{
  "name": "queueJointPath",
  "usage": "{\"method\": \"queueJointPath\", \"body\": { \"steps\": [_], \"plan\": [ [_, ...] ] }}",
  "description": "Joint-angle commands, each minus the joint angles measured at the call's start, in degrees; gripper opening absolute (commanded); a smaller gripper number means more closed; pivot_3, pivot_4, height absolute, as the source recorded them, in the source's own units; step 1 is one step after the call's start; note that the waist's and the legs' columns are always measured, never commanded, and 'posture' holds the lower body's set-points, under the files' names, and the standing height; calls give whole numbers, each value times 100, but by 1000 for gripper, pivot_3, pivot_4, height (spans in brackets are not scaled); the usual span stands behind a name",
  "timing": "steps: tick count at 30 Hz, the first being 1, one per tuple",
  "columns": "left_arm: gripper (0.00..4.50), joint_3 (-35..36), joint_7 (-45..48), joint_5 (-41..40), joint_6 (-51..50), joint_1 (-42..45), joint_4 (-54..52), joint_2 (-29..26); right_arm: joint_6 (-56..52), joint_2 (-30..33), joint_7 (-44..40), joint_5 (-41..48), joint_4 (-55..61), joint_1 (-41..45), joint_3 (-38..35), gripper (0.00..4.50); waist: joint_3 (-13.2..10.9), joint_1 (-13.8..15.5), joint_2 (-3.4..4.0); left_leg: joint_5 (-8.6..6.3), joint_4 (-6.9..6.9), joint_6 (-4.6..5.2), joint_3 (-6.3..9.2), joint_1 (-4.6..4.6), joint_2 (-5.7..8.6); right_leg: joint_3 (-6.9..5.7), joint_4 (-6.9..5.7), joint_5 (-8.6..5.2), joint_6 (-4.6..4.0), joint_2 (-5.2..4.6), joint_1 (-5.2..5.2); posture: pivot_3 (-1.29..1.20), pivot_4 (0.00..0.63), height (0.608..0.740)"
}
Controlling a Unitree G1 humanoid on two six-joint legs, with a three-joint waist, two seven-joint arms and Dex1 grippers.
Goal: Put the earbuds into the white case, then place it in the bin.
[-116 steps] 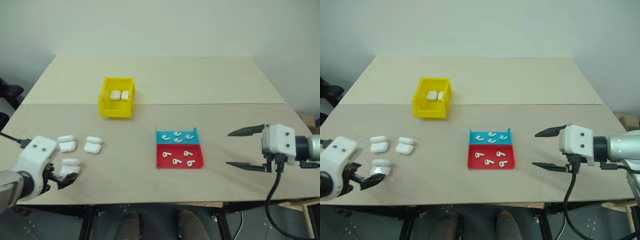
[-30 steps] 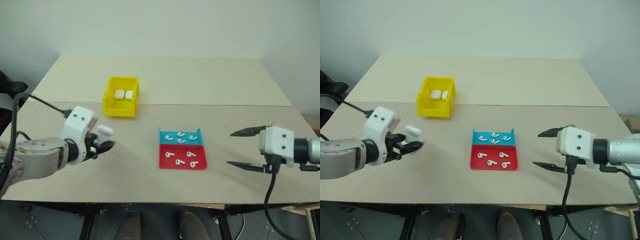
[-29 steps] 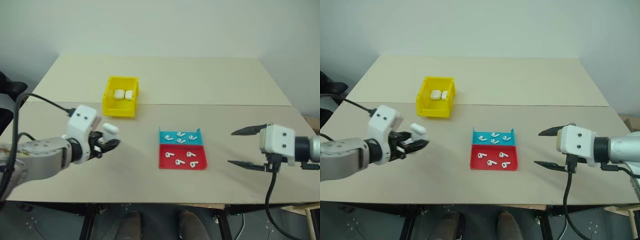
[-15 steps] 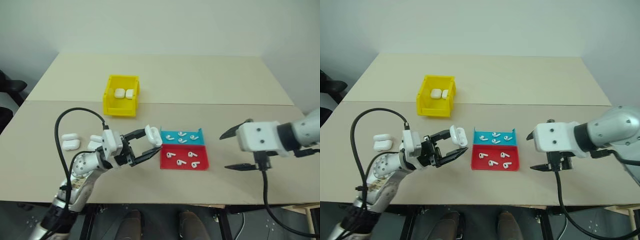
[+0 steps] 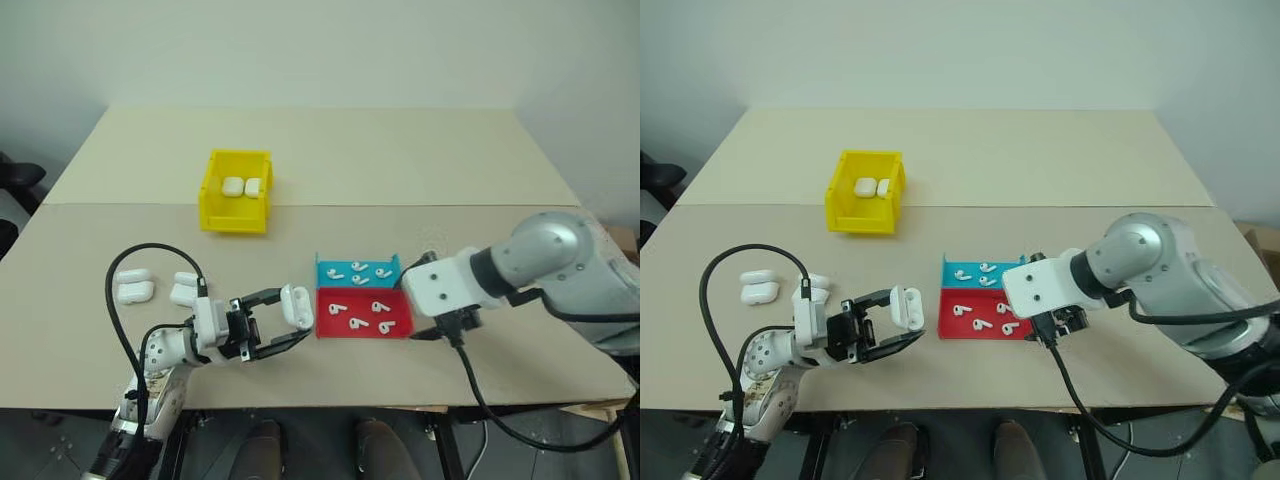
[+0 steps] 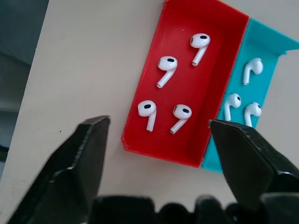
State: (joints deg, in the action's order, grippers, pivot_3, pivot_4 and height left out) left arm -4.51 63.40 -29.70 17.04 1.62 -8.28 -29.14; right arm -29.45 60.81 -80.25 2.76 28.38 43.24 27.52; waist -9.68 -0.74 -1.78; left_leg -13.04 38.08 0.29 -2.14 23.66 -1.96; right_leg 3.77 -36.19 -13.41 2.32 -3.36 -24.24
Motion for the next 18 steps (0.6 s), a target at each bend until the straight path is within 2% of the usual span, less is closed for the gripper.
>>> {"method": "queueJointPath", "body": {
  "steps": [1,10,18],
  "plan": [
    [2748,168,-85,54,-73,-177,-495,-146,118,-198,-26,-487,-100,176,262,2918,1,0,2,0,0,0,0,0,2,0,-2,0,0,-2,0,0,150,740],
    [2748,234,-155,291,0,-303,-563,-181,541,-720,-13,-1374,-526,187,731,2918,1,-2,2,0,2,0,0,-8,0,-2,-8,1,-2,1,2,0,150,740],
    [2748,231,-219,396,16,-339,-561,-175,797,-998,-197,-1709,-835,99,864,2918,1,-4,3,0,2,0,-2,-13,0,-1,-12,2,-3,1,4,0,150,740]
  ]
}}
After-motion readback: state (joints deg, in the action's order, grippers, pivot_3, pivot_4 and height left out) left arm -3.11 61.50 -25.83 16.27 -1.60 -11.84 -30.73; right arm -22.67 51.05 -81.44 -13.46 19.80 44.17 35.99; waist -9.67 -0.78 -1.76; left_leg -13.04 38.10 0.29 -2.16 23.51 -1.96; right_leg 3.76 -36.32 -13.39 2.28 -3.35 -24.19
